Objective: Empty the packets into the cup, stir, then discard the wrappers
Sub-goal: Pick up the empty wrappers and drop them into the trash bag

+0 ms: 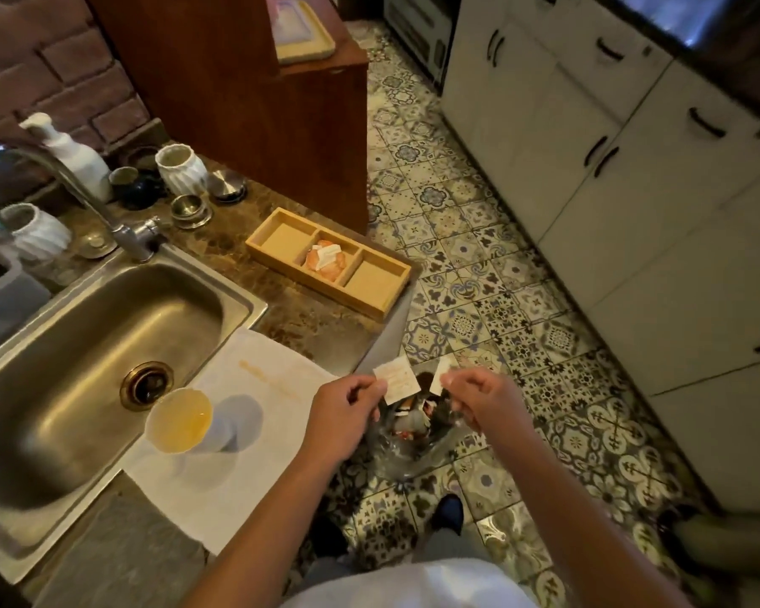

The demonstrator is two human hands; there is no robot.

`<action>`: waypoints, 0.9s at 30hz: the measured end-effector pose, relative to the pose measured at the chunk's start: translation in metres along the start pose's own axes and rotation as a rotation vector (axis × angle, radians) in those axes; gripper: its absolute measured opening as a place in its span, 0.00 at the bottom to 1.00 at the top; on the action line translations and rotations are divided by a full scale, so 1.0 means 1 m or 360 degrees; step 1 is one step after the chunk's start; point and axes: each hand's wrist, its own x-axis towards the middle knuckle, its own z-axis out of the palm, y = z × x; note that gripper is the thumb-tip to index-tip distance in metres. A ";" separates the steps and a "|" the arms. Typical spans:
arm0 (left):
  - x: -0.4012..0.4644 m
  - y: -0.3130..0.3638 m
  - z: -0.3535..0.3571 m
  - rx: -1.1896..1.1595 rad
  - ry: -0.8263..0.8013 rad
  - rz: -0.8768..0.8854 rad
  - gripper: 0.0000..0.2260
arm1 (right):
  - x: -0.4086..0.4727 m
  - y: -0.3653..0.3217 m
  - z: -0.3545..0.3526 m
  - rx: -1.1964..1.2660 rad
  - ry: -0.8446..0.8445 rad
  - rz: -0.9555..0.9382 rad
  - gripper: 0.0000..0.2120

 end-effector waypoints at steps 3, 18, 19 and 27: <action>0.012 -0.001 0.037 0.0025 -0.0001 -0.0020 0.13 | 0.014 0.020 -0.039 0.0164 0.0077 0.0141 0.08; 0.084 -0.038 0.180 0.0280 -0.0086 -0.0500 0.15 | 0.097 0.136 -0.132 0.0034 0.0306 0.0538 0.09; 0.093 -0.046 0.183 0.0303 -0.0090 -0.0545 0.15 | 0.104 0.147 -0.130 0.0022 0.0324 0.0581 0.08; 0.169 -0.149 0.204 0.0453 -0.0158 -0.0809 0.12 | 0.174 0.269 -0.079 -0.0155 0.0280 0.0893 0.11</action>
